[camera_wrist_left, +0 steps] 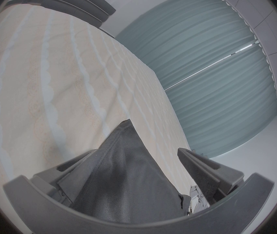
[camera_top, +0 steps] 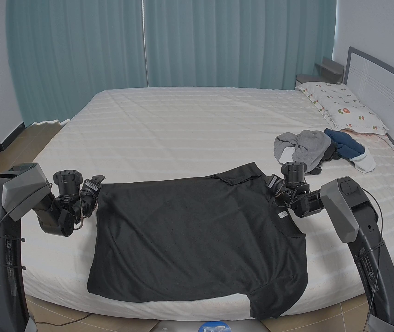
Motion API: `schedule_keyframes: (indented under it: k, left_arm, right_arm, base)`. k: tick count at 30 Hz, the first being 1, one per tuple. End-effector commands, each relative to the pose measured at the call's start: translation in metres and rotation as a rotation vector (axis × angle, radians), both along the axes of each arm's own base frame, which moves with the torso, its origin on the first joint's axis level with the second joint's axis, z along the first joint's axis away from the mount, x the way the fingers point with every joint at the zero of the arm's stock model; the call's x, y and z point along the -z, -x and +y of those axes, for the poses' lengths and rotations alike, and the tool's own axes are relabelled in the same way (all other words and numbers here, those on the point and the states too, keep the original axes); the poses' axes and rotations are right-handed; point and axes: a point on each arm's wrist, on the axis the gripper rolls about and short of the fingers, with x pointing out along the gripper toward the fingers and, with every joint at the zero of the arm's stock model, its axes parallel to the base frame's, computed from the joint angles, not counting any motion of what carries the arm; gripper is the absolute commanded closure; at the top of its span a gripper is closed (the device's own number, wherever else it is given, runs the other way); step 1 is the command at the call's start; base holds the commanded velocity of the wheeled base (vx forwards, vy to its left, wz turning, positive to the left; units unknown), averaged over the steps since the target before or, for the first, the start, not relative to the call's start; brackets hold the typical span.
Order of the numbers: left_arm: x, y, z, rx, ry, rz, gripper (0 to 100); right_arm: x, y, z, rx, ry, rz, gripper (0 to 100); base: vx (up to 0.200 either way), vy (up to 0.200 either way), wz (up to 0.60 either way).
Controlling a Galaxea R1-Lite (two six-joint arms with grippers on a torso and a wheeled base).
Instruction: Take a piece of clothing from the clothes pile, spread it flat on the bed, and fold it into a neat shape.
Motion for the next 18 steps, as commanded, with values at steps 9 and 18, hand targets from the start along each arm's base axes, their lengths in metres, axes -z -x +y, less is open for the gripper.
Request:
schedule_keyframes:
  k: [9,18]
  left_arm:
    - [0.000,-0.001,0.000,-0.002,-0.001,-0.004,0]
    - [0.000,-0.001,0.000,0.002,-0.010,-0.002,0]
  right_arm:
    - [0.001,-0.004,-0.020,0.057,0.006,-0.022,100]
    - [0.000,-0.006,-0.030,0.077,0.001,-0.052,100]
  base:
    - [0.000,0.000,0.00]
    - [0.000,0.000,0.00]
